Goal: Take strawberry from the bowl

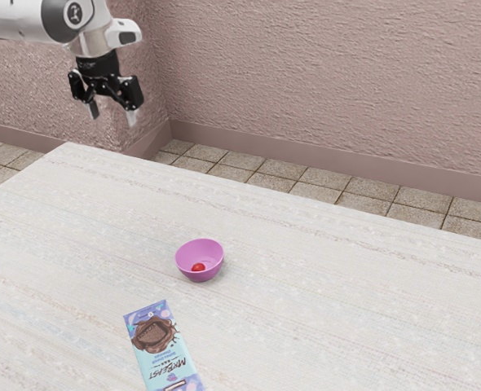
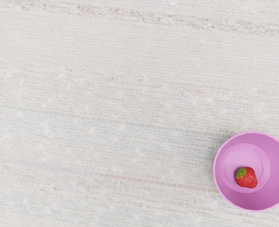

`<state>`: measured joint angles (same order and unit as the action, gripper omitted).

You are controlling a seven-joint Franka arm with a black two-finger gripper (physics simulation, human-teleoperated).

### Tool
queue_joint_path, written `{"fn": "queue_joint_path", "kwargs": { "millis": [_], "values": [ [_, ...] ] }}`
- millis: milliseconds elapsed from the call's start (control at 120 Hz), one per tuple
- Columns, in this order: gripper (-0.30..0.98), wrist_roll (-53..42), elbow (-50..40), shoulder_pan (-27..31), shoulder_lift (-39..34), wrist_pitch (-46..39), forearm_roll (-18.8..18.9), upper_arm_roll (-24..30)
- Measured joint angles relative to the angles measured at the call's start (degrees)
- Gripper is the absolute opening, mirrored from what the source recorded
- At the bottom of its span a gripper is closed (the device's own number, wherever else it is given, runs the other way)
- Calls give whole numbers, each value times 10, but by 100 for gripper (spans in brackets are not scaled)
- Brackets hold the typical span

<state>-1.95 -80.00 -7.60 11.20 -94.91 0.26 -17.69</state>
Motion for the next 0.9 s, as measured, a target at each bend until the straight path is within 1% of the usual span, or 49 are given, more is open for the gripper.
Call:
{"fn": "queue_joint_path", "kwargs": {
  "millis": [350, 433, 483, 542, 633, 758, 900],
  "values": [
    [67, -2, -1, -3, -18, -2, 1, 0],
    [67, 0, -31, -4, -39, -8, 1, -1],
    [67, 12, -65, -4, -50, -19, 1, -1],
    [67, 44, -100, -7, -65, -33, 0, -1],
    [67, 125, -154, -24, -84, -68, -1, -1],
    [67, 234, -202, -48, -86, -105, -1, -1],
    [67, 333, -250, -63, -76, -148, 1, -1]
  ]
}}
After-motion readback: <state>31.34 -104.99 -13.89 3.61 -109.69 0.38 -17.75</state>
